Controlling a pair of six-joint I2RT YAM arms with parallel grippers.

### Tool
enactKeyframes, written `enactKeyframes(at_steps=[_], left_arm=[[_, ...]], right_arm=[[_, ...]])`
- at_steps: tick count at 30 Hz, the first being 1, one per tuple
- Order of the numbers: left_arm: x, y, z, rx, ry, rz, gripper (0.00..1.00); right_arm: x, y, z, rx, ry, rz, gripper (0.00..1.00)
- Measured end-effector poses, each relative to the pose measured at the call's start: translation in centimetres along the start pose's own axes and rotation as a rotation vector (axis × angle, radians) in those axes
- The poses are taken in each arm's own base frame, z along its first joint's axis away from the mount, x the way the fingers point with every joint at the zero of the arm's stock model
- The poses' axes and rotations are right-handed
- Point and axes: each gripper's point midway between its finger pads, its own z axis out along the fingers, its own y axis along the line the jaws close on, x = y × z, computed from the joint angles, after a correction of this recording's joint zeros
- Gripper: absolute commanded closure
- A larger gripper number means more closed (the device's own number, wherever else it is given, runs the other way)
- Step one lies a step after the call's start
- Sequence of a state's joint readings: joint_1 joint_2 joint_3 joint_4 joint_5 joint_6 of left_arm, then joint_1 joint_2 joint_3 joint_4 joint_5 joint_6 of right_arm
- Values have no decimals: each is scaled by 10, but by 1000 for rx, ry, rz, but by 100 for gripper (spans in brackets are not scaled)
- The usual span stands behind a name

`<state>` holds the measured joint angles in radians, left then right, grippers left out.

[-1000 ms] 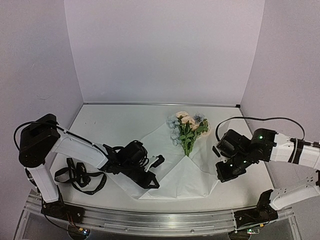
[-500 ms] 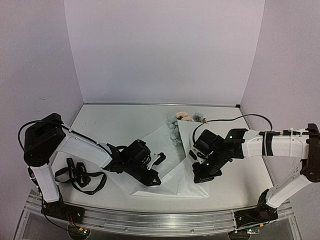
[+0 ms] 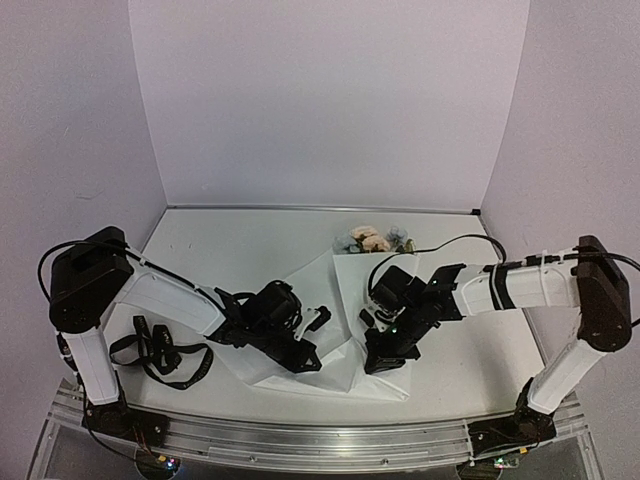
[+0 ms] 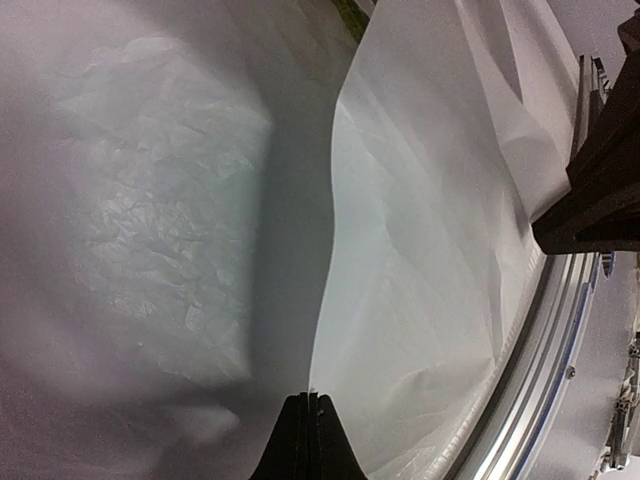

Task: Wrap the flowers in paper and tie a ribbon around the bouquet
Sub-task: Fold the one-fourth-folded wrapping paper at the center of the board, then press the fold line of the 2/3-folded wrapping paper.

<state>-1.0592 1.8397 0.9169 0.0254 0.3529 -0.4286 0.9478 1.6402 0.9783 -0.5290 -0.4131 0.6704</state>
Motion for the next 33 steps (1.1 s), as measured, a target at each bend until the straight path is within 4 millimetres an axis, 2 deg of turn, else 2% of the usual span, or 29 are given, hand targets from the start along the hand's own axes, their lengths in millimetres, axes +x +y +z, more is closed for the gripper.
enactKeyframes(at_steps=[3, 11, 14, 17, 20, 23, 29, 33], left_arm=[[0, 1, 0, -5, -1, -1, 95], [-2, 4, -1, -28, -14, -21, 75], [-7, 4, -8, -46, -30, -26, 71], [-17, 0, -21, -51, -68, -30, 60], [-39, -4, -42, -45, -139, -36, 47], [-70, -3, -62, -40, -223, -43, 38], [-148, 4, -91, -26, -352, -16, 32], [-176, 0, -90, 20, -357, 61, 31]], right_arm=[[0, 2, 6, -16, 14, 10, 94], [1, 5, 10, -57, 21, 13, 94], [4, 3, 13, -61, 30, 20, 94], [5, 2, 17, -70, 37, 27, 94], [6, 2, 21, -82, 44, 35, 94], [6, 4, 23, -95, 49, 38, 94], [3, -2, 25, -108, 43, 62, 95], [3, -9, 25, -121, 59, 94, 95]])
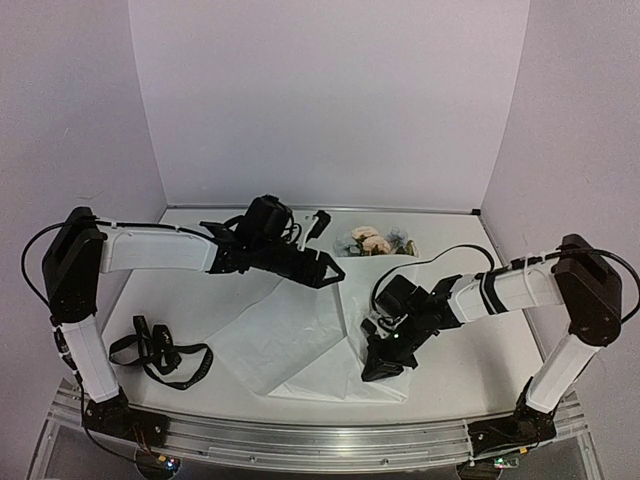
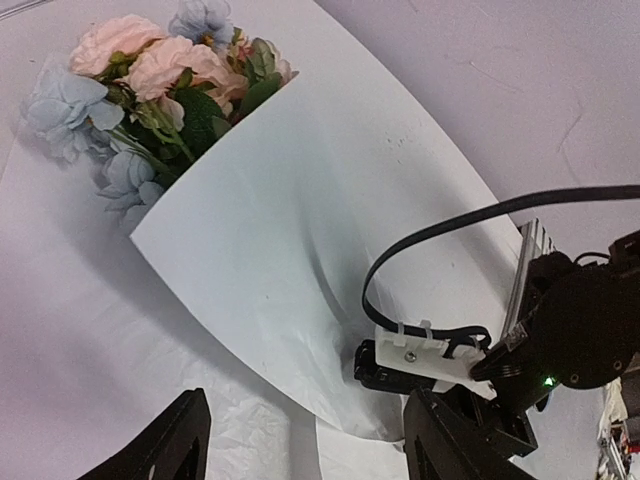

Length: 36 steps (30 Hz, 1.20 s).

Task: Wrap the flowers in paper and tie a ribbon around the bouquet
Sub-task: Press the fold line of the 2/3-folded wrapping paper.

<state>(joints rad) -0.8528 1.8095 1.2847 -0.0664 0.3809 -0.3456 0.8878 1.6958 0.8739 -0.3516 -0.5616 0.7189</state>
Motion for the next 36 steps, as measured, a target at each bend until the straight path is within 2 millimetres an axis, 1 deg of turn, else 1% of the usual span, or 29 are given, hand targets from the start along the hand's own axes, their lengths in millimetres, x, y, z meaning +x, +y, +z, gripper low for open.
enactKeyframes(at_steps=[3, 7, 11, 15, 19, 23, 26, 30, 32, 34, 36], left_arm=[[2, 4, 7, 46, 43, 17, 32], [6, 22, 21, 57, 102, 17, 31], [18, 42, 32, 51, 155, -3, 29], [30, 56, 39, 64, 198, -25, 26], [35, 60, 44, 91, 215, -36, 25], [24, 55, 50, 130, 201, -9, 25], [15, 52, 54, 153, 188, 10, 27], [6, 50, 61, 176, 176, 32, 34], [5, 52, 66, 181, 177, 35, 42], [6, 53, 70, 187, 184, 29, 56], [7, 54, 73, 190, 191, 29, 75]], right_arm=[[1, 1, -1, -21, 13, 6, 95], [4, 5, -1, -49, 35, -4, 95], [6, 9, -2, -69, 49, -13, 95], [8, 11, -2, -85, 61, -18, 95], [11, 8, -1, -92, 71, -16, 95], [14, 6, -1, -99, 86, -9, 95], [15, 5, -1, -104, 94, -5, 95], [18, 2, 0, -107, 104, 2, 94], [19, 1, 0, -107, 107, 5, 94], [20, 0, 0, -106, 107, 6, 94], [20, 0, -1, -108, 105, 4, 93]])
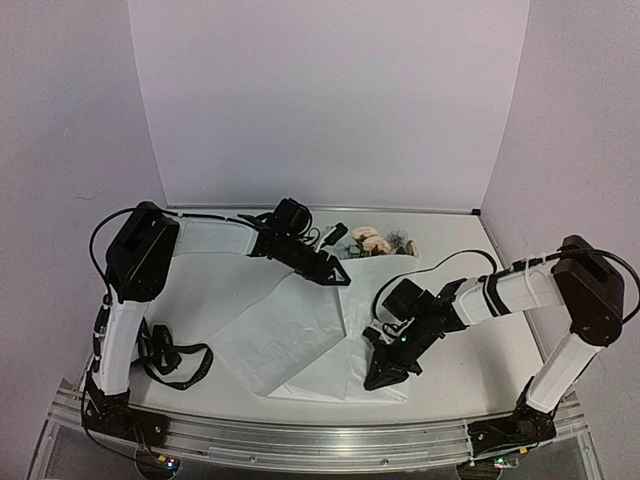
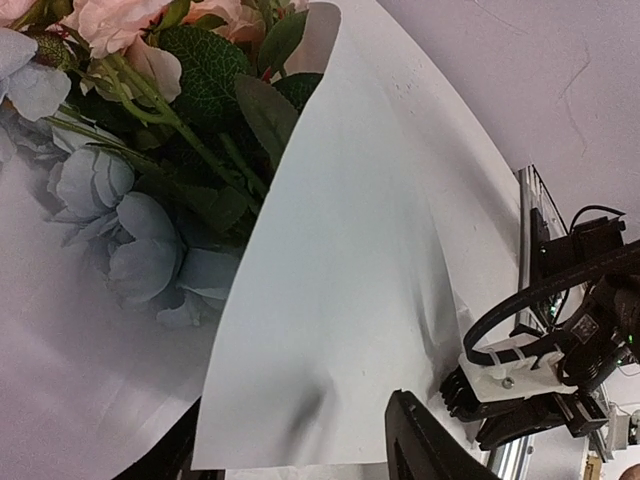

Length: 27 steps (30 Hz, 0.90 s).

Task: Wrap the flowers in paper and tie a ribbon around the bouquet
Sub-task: Press the fold line of the 2/3-folded wrapping paper.

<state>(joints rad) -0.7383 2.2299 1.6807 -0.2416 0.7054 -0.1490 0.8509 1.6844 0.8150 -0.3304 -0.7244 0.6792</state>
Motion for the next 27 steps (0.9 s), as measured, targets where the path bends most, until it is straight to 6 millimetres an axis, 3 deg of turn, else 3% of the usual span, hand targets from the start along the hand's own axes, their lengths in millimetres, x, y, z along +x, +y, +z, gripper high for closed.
enactKeyframes(at_steps=[3, 5, 8, 11, 20, 27], left_arm=[[1, 2, 2, -1, 5, -14, 95], [1, 3, 2, -4, 4, -15, 99], [1, 6, 2, -17, -3, -12, 100], [9, 12, 3, -43, 6, -28, 100], [29, 25, -3, -122, 21, -79, 100], [24, 27, -7, -150, -13, -86, 100]], right_arm=[[-1, 3, -4, -8, -11, -8, 89], [-1, 7, -9, -15, -23, -13, 80], [-3, 13, -20, -28, -61, -29, 73], [-4, 15, -31, -29, -107, -33, 74], [2, -19, -36, 66, -178, 50, 84], [5, -28, -36, 70, -214, 97, 86]])
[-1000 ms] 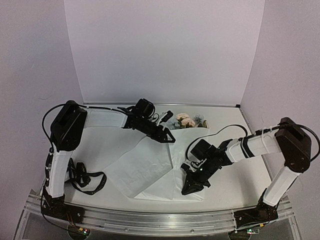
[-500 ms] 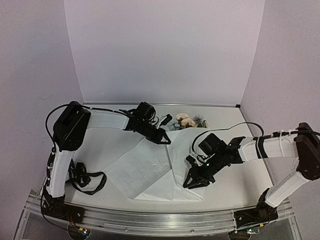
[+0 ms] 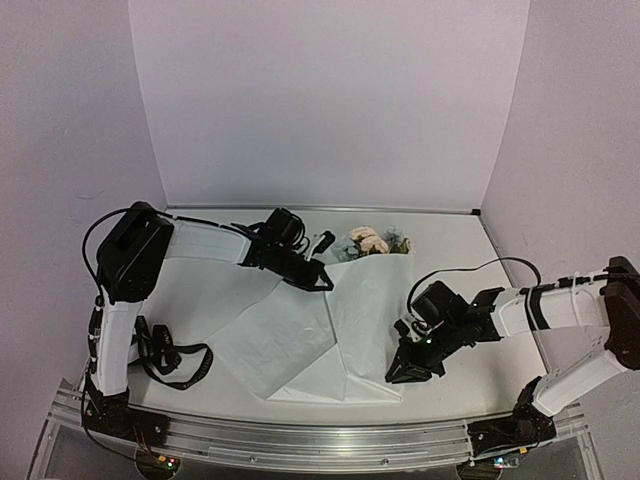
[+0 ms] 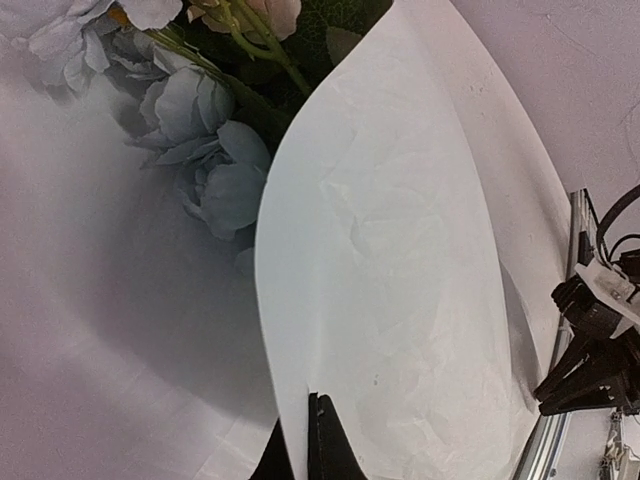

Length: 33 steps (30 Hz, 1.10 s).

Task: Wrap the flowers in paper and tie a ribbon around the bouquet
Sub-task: Press the fold line of the 2/3-folded wrapping paper.

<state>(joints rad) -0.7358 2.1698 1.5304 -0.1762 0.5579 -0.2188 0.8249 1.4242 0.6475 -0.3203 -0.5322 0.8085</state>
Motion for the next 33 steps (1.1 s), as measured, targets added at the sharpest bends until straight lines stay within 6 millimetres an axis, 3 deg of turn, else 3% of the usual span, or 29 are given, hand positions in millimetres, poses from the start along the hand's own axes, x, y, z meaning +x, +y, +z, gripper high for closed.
enactKeyframes(at_steps=[10, 17, 25, 28, 33], left_arm=[[6, 11, 0, -55, 0, -28, 100], [10, 23, 0, -118, -4, -51, 99], [8, 18, -9, -147, -14, -24, 62], [5, 0, -23, -194, -30, 39, 60], [-3, -85, -35, -203, -91, 208, 67]], right_arm=[[5, -22, 19, 4, -15, 87, 88], [2, -21, 22, -49, -50, 84, 88], [2, -20, 22, -66, -60, 85, 89], [3, -20, 22, -68, -58, 91, 89], [3, -19, 23, -71, -52, 98, 89]])
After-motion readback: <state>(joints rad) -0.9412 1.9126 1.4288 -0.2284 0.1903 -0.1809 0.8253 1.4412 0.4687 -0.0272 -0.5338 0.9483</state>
